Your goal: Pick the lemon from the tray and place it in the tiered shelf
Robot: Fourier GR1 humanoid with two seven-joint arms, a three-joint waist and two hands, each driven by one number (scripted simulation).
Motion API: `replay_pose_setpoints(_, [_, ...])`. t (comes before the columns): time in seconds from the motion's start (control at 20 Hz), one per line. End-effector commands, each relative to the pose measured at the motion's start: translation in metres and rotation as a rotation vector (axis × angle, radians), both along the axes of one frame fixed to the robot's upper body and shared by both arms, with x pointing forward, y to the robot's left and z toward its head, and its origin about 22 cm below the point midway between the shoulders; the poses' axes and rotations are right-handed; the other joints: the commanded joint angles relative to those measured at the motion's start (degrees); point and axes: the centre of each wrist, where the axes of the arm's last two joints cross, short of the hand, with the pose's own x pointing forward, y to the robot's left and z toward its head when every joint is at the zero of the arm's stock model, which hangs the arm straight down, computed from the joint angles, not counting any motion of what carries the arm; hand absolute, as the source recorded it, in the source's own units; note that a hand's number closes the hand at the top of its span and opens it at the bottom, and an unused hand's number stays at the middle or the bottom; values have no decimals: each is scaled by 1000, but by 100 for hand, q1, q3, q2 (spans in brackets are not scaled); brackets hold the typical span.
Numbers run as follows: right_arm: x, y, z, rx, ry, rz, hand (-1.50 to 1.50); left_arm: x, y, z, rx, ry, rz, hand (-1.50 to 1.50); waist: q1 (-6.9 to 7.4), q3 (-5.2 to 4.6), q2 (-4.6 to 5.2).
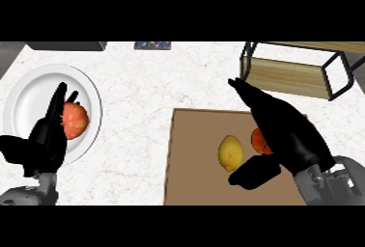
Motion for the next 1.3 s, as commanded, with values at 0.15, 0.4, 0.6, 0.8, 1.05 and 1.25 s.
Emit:
replay_pose_setpoints(0.15, [14, 33, -7, -233, 91, -113, -150, -4, -10, -8, 3, -2, 7, 0, -41, 16, 13])
replay_pose_setpoints(0.4, [9, 47, -31, -394, 129, -140, -150, 4, 13, -2, 15, 7, 14, 0, -102, 9, -3])
replay_pose_setpoints(0.6, [18, 50, -45, -457, 172, -188, -150, 12, 12, 9, 1, 2, 25, 0, -120, 13, 8])
replay_pose_setpoints(0.8, [9, 42, -47, -401, 170, -177, -150, 2, 3, 5, -4, -14, 17, 0, -130, 22, 5])
replay_pose_setpoints(1.05, [9, 48, -72, -405, 178, -184, -150, 6, 2, 14, -16, -2, 14, 0, -117, 24, 18])
replay_pose_setpoints(1.25, [-1, 48, -92, -422, 206, -174, -150, -6, 7, -1, -5, -3, 21, 0, -106, 25, 12])
